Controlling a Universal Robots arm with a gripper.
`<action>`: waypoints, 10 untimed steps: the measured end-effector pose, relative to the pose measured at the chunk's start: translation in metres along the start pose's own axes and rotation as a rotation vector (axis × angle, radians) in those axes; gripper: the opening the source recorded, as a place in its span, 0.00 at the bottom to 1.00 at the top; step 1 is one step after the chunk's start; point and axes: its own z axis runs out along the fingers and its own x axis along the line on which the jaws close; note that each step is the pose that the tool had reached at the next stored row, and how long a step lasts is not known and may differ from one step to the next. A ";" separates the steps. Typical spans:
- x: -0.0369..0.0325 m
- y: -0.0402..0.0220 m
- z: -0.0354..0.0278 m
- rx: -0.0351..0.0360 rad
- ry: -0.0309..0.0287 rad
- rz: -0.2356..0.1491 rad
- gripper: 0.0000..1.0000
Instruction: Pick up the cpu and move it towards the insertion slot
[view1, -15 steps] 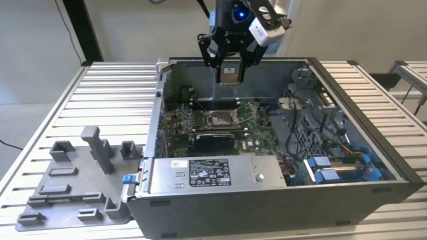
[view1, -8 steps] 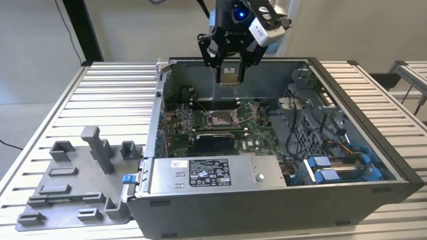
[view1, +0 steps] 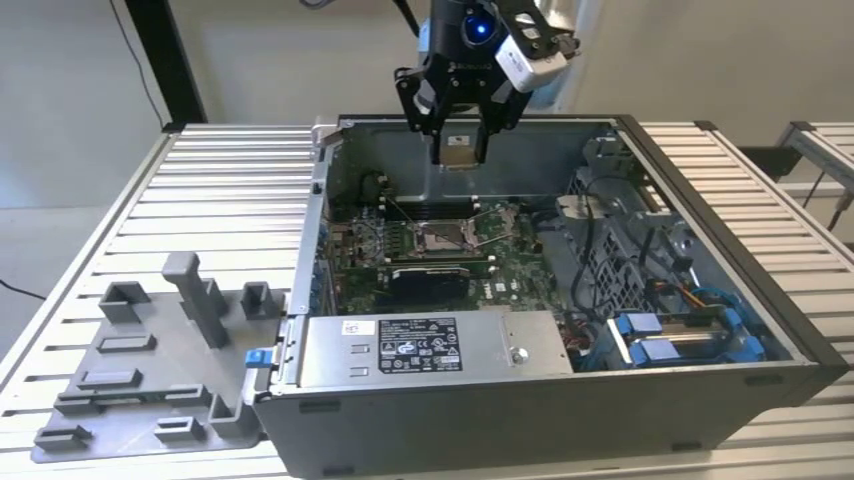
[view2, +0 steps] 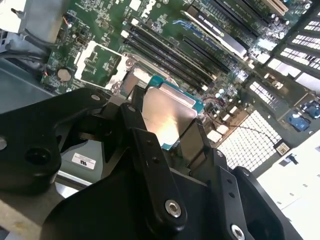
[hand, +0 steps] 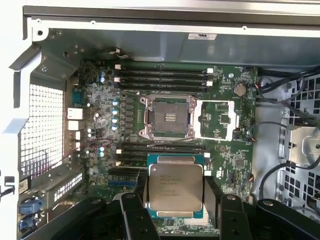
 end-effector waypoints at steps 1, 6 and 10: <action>0.0000 0.0017 0.0011 -0.0001 -0.0001 0.000 0.00; -0.0006 0.0147 0.0083 -0.0003 0.0037 0.001 0.00; -0.0042 0.0217 0.0140 -0.0004 0.0123 0.002 0.00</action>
